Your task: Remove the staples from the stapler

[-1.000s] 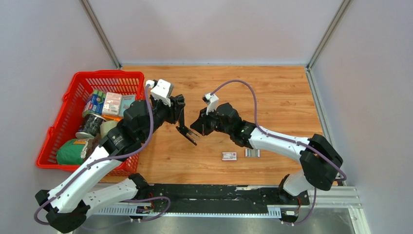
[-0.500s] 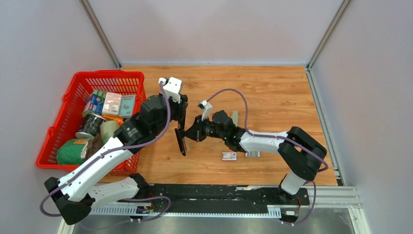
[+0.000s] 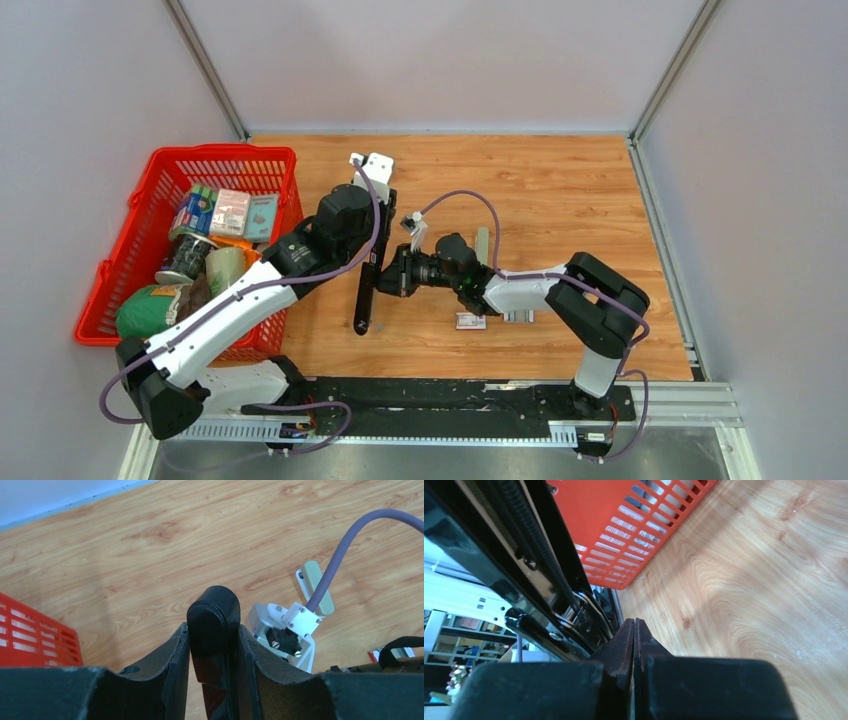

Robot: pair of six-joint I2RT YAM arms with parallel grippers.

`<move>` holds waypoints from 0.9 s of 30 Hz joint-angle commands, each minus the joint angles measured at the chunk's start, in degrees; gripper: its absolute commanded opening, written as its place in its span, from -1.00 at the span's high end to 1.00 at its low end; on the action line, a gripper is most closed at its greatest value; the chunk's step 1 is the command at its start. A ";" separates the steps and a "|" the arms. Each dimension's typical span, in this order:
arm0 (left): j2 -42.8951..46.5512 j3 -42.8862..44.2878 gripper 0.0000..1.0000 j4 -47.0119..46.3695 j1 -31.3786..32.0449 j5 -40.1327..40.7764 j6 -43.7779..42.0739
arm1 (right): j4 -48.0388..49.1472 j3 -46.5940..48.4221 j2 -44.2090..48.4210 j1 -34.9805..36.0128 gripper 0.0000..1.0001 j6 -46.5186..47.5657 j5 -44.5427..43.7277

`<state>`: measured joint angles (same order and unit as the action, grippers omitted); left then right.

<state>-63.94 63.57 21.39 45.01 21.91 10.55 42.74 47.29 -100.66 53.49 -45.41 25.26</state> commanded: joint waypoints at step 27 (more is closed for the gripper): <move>4.35 7.00 1.00 0.67 0.16 -3.36 1.85 | 1.57 -2.55 7.05 -1.29 1.00 2.68 0.59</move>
<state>-63.40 66.50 24.21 45.01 19.84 11.05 47.44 44.97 -99.46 51.88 -47.72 28.08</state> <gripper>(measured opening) 0.411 0.003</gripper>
